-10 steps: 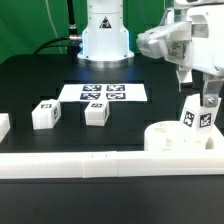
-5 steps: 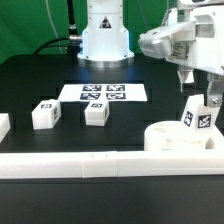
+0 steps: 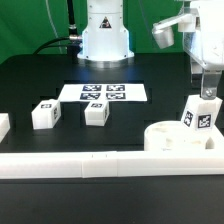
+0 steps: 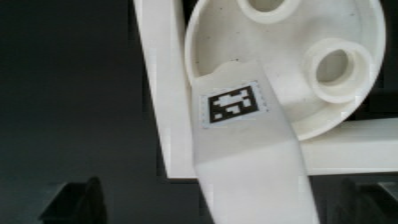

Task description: Assemble stool

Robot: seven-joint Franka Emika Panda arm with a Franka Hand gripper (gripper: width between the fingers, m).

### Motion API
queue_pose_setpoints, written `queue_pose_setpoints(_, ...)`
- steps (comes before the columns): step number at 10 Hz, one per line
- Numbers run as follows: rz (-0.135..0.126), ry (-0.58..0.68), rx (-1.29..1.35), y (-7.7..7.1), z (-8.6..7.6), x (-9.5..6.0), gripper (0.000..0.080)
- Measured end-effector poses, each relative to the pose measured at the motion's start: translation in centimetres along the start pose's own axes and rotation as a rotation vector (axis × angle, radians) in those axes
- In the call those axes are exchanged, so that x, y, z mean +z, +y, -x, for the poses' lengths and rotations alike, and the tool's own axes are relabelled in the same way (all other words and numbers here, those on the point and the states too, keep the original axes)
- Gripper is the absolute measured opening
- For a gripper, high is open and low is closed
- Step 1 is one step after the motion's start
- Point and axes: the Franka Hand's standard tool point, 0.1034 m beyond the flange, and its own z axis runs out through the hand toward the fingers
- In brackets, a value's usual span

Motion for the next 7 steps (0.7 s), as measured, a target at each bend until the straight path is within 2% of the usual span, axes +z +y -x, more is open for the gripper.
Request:
queue_pose_setpoints(4,-0.026,-0.006,-0.014,-0.9,0.5,1.3,0.0649)
queue_pose_setpoints(7,-0.033,-0.007,-0.012,-1.2,0.6,1.8,0.0649)
